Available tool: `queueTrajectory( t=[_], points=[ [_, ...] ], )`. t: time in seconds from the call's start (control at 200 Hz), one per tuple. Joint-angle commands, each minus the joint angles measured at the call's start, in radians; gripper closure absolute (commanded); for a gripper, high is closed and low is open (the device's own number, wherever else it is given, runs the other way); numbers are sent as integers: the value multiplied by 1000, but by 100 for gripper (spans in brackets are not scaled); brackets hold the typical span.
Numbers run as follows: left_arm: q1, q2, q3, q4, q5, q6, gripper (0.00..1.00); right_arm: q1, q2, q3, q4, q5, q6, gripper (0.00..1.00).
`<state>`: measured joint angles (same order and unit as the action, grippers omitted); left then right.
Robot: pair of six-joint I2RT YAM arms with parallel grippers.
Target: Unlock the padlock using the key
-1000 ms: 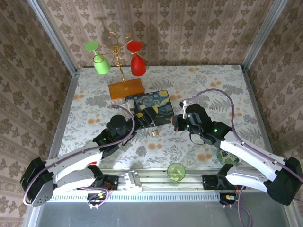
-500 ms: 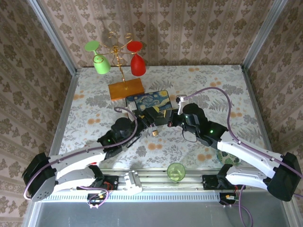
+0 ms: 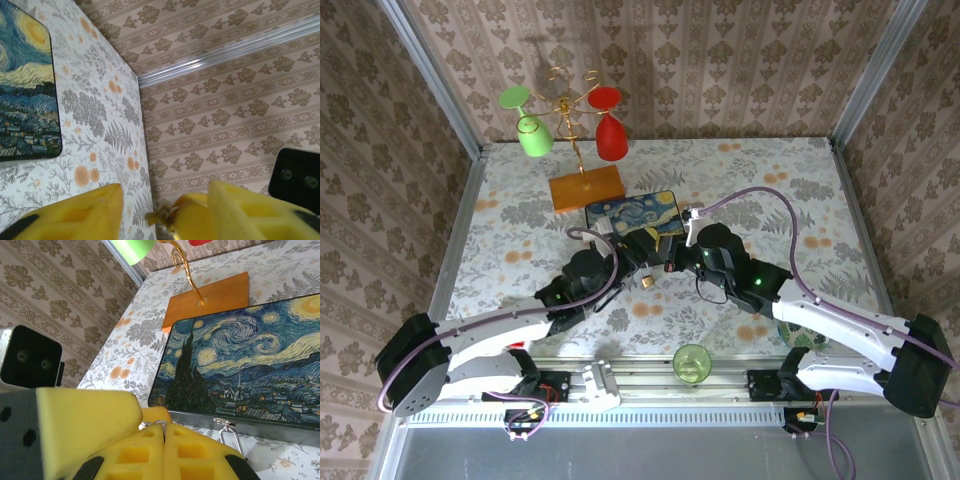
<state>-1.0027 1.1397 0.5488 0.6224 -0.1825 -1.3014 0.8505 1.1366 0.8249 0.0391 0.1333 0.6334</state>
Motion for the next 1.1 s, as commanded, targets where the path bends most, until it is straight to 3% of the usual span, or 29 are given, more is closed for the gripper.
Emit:
queueTrajectory(
  t=[0.0, 0.425, 0.67, 0.74, 0.815, 0.875, 0.98, 1.095],
  points=[
    [-7, -8, -16, 49, -19, 10, 60, 8, 1, -22, 33, 42, 22, 100],
    [-9, -3, -36, 40, -16, 17, 76, 16, -11, -39, 40, 35, 28, 100],
    [-7, -5, -32, 35, -8, 43, 100, 21, -22, -60, 57, 4, 22, 100],
    [-5, -14, -27, 19, -5, 66, 100, 15, -39, -65, 46, -27, 1, 84],
    [6, -31, -16, -19, 13, 109, 100, -19, -85, -90, 50, -98, -25, 52],
    [27, -42, 10, -57, 71, 179, 100, -85, -135, -105, 41, -211, -47, 34],
    [78, -55, 62, -92, 247, 342, 100, -247, -221, -118, 7, -452, -89, 25],
    [125, -51, 157, -212, 471, 529, 100, -401, -252, -119, 42, -744, -91, 24]
  ],
)
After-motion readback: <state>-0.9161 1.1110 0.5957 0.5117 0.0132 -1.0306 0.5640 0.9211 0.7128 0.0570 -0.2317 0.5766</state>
